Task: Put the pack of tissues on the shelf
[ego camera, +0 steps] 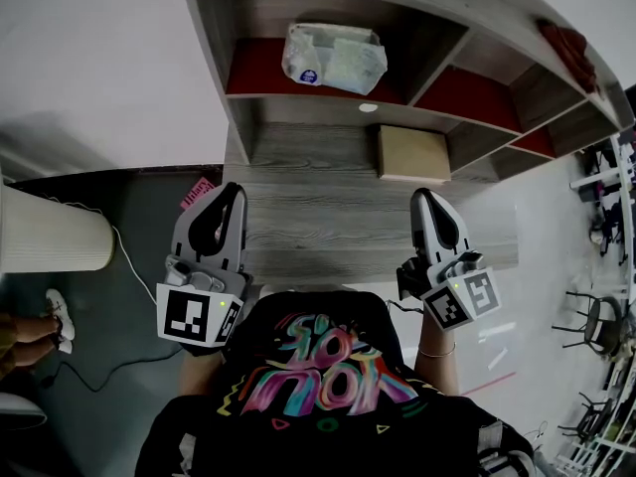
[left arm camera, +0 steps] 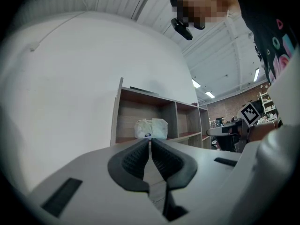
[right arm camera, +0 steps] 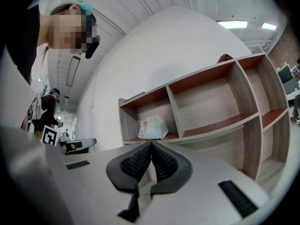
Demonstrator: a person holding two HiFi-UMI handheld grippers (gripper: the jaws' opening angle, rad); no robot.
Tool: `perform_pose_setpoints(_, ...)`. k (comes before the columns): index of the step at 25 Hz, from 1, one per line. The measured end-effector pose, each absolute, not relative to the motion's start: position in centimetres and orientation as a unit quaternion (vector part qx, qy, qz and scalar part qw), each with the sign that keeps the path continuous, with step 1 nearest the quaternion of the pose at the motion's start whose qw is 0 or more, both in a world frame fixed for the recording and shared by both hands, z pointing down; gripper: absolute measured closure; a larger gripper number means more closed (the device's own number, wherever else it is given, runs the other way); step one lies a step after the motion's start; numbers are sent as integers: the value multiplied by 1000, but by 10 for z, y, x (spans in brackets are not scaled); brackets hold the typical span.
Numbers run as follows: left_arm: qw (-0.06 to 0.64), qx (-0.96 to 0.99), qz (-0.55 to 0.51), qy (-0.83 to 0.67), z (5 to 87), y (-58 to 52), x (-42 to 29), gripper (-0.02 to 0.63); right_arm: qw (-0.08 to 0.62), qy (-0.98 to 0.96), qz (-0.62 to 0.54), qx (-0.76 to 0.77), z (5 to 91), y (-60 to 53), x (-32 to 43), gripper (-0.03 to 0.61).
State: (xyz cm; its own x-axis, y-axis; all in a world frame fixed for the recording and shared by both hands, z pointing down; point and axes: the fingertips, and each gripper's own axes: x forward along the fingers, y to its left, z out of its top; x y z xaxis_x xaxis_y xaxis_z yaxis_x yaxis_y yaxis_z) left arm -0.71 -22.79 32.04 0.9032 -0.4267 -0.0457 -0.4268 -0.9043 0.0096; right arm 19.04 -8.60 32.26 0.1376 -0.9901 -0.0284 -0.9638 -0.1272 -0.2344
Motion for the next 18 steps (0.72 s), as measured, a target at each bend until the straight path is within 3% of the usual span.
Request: perform_pose_setpoints(18,-7,-973,21,230,325,-239,-9,577,83,650,-66,-753,324,-94,194,563)
